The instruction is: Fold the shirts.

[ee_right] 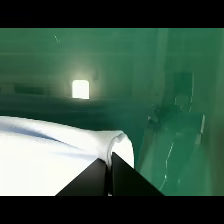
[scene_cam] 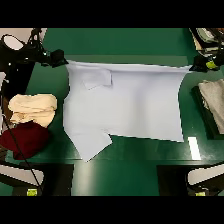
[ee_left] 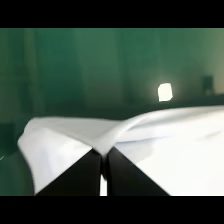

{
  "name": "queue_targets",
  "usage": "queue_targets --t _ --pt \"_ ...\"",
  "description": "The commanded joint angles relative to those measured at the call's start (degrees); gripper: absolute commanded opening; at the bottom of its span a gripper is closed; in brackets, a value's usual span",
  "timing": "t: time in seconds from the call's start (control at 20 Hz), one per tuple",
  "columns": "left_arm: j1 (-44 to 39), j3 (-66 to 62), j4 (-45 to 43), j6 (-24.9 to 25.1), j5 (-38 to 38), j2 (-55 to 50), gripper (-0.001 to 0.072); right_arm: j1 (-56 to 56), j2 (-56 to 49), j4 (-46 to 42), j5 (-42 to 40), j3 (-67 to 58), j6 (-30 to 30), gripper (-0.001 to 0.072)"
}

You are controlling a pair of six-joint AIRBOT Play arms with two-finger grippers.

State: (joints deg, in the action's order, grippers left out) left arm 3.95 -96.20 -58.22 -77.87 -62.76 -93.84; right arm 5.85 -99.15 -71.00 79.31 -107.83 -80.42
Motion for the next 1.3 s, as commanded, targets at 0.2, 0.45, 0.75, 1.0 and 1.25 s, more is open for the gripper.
queue_targets --t 0.2,0.45,0.75,1.0,1.25 --pt "-1.8 7.5 -12.1 -0.1 -11.8 0.1 0.0028 -3.6 4.9 -6.2 1.2 14.4 0.5 0.0015" --pt "-2.8 18.7 -11.1 -0.3 -7.4 0.1 0.003 -4.7 9.4 -4.8 -5.3 27.0 0.5 0.0017" --pt "-2.7 19.5 -12.9 -3.1 -13.0 5.2 0.0493 -3.7 13.9 -0.9 -2.6 29.4 0.5 0.0371" --pt "-2.7 37.0 -13.0 -5.3 -13.2 23.5 0.0493 -0.1 25.7 -0.5 -1.3 35.4 1.1 0.0369" --pt "-2.7 60.4 -8.5 -9.2 -11.3 38.7 0.0492 2.1 34.5 -0.5 -5.0 43.9 1.3 0.0368"
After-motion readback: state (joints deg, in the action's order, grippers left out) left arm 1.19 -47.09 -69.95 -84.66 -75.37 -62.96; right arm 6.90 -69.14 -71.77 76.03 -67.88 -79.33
